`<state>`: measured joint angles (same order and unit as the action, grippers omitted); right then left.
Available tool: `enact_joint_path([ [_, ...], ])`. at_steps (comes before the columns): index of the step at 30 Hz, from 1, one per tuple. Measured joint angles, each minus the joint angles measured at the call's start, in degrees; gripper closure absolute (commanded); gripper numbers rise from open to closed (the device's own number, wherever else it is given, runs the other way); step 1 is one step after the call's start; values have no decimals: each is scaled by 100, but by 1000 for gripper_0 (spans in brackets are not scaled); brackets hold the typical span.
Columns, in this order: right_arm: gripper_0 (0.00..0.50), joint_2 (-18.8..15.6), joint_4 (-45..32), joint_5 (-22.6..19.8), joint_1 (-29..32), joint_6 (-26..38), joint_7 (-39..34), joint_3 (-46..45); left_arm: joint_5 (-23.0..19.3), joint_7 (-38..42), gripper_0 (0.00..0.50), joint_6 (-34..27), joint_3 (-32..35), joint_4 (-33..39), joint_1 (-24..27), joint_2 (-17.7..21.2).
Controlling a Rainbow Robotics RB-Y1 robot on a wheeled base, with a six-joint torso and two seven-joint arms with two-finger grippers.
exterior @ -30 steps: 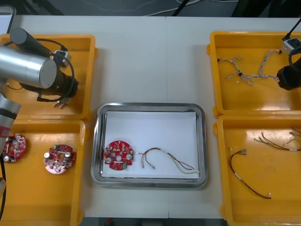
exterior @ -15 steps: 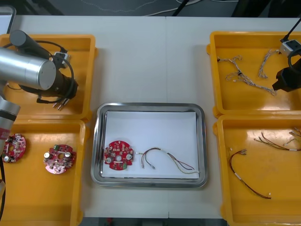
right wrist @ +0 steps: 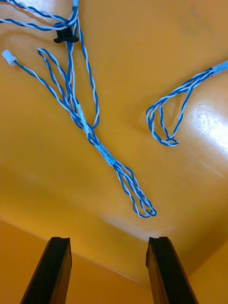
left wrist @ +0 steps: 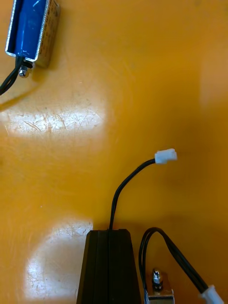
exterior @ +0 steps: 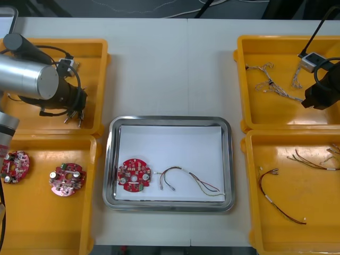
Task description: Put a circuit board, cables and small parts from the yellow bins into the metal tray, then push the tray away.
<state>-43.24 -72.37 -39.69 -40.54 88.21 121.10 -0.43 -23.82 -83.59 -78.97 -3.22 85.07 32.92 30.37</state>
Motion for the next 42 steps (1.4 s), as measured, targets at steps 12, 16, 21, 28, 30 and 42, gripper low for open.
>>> enact_joint_path([
  [12, 37, 107, 0, 72, -91, -552, 15, 447, -331, 0, 500, -933, 427, 489, 0, 25],
  [16, 35, 180, 0, 112, -110, -630, 40, 474, -391, -1, 500, -936, 461, 489, 0, 85],
  [21, 39, 188, 45, 113, -129, -745, 55, 608, -351, -5, 500, -933, 581, 489, 0, 181],
  [28, 38, 199, 487, 110, -261, -948, 358, 624, -278, -216, 500, -867, 823, 463, 0, 261],
  [30, 38, 200, 538, 109, -277, -987, 417, 624, -270, -416, 500, -773, 847, 409, 0, 285],
  [42, 44, 208, 946, 93, -365, -1225, 735, 624, -263, -747, 500, -328, 863, -86, 0, 308],
])
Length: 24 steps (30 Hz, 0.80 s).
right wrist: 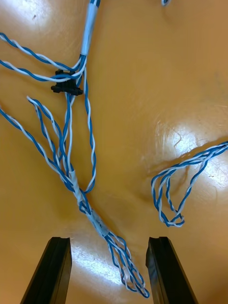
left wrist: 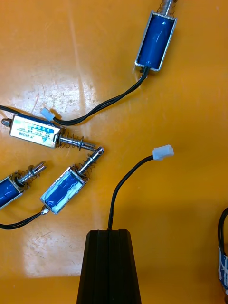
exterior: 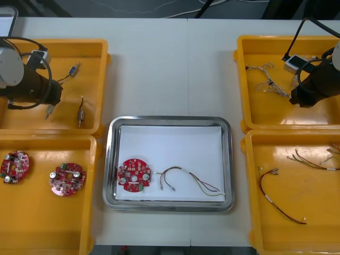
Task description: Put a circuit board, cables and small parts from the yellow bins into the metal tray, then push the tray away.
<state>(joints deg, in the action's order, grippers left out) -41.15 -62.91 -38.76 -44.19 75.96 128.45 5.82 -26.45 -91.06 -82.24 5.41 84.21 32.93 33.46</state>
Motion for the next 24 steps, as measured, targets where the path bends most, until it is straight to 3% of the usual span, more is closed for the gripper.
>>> enact_joint_path([
  [3, 48, 11, 69, -9, -3, -7, 9, 0, 0, 0, 490, 30, 0, -11, 0, 0],
  [5, 50, 23, 89, -16, -3, -14, 10, 11, -1, 0, 350, 31, 0, -11, 0, 0],
  [6, 52, 27, 92, -19, -3, -17, 11, 28, -2, 0, 325, 31, 0, -11, 0, 0],
  [8, 53, 28, 95, -32, -4, -37, 12, 79, -3, 0, 208, 32, 0, -11, 0, 0],
  [11, 54, 36, 120, -57, -5, -49, 13, 145, -8, 0, 106, 34, 0, -11, 0, 0],
  [13, 55, 54, 183, -86, -7, -113, 14, 164, -24, 0, 76, 34, 0, -11, 0, 0],
  [22, 65, 80, 344, -172, -82, -337, 14, 321, -170, 0, 61, -63, 0, 2, 0, 13],
  [23, 76, 80, 357, -184, -97, -350, 14, 335, -182, 0, 61, -124, 0, 12, 0, 22],
  [24, 125, 81, 365, -190, -112, -367, 14, 346, -197, 0, 62, -178, 0, 22, 0, 33],
])
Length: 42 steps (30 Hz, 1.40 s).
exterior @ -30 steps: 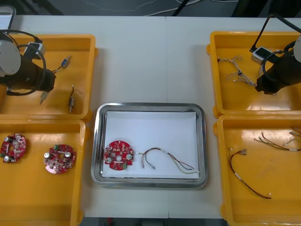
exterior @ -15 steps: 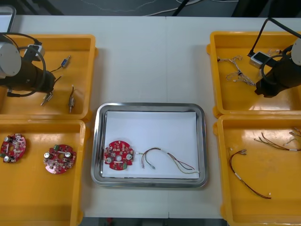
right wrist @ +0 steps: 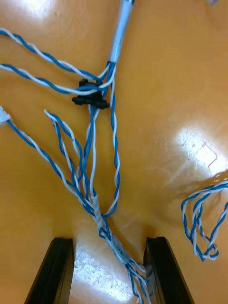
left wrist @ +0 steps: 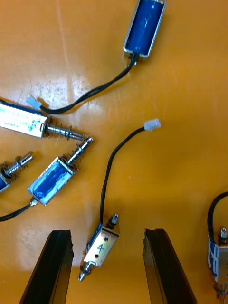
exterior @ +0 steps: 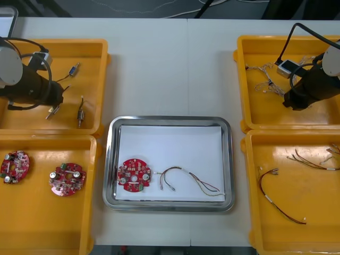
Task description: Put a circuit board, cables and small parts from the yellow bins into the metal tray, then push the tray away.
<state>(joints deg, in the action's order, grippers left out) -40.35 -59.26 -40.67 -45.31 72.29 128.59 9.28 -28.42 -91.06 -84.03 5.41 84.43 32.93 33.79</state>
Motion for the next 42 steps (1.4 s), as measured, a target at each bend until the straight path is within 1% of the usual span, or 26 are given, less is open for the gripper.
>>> enact_joint_path([
  [1, 158, 1, 5, -2, -10, -14, 0, 5, -22, 0, 60, -49, 0, 9, 0, 15],
  [2, 246, 3, 7, -4, -15, -26, 0, 5, -43, -3, 59, -86, 0, 15, 0, 31],
  [3, 373, 5, 8, -6, -18, -31, 0, 5, -64, -10, 58, -110, 0, 18, 0, 47],
  [5, 500, 9, 11, -8, -18, -32, 0, 5, -109, -55, 60, -138, 0, 20, 0, 81],
  [8, 500, 20, 12, -9, -19, -32, 1, 5, -163, -424, 60, -156, 0, 20, 0, 124],
  [14, 500, 28, 15, -6, -19, -33, 35, 5, -185, -1817, 58, -157, 0, 22, 0, 158],
  [16, 500, 28, 15, -6, -21, -33, 47, 5, -186, -2111, 58, -132, 0, 22, -5, 158],
  [22, 500, 28, 25, -7, -72, 68, 59, 4, -241, -2153, 61, -60, 0, 26, -70, 158],
  [26, 500, 28, 26, -9, -166, 484, 192, -51, -309, -2154, 60, -28, 0, 30, -146, 159],
  [32, 500, 30, -151, -15, -195, 1013, 260, -417, -360, -2154, 61, 57, 0, 31, -269, 162],
  [39, 500, 29, -389, -240, -195, 1540, 260, -896, -355, -2154, 63, 182, 0, 32, -353, 162],
  [42, 500, 28, -517, -262, -195, 1790, 260, -1069, -342, -2154, 67, 239, 0, 32, -353, 162],
])
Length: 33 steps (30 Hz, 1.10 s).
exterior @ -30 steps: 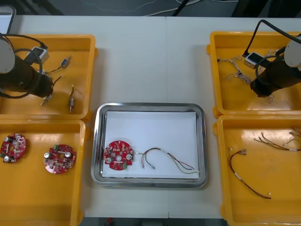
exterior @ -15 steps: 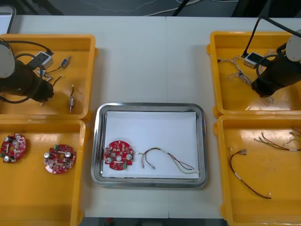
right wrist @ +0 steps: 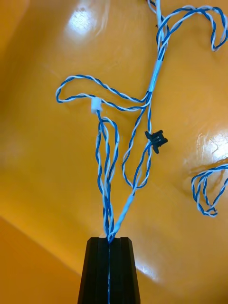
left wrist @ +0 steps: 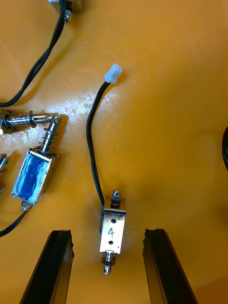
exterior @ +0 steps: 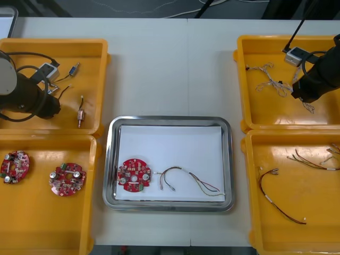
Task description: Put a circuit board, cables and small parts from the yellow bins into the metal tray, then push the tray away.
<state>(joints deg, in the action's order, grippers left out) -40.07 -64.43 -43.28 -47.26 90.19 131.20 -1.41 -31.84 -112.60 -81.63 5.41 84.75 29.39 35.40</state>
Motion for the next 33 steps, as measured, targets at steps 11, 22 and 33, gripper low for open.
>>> enact_joint_path([
  [11, 500, -4, -660, 28, -1, 1021, -1, -544, 137, 0, 86, 174, 0, -6, 0, -19],
  [22, 500, -4, -1405, 242, -1, 1931, -48, -844, 268, 0, 102, 369, -6, -58, -15, -95],
  [33, 500, -6, -1893, 332, 1, 1942, -206, -1020, 318, 0, 157, 498, -102, -61, -170, -150],
])
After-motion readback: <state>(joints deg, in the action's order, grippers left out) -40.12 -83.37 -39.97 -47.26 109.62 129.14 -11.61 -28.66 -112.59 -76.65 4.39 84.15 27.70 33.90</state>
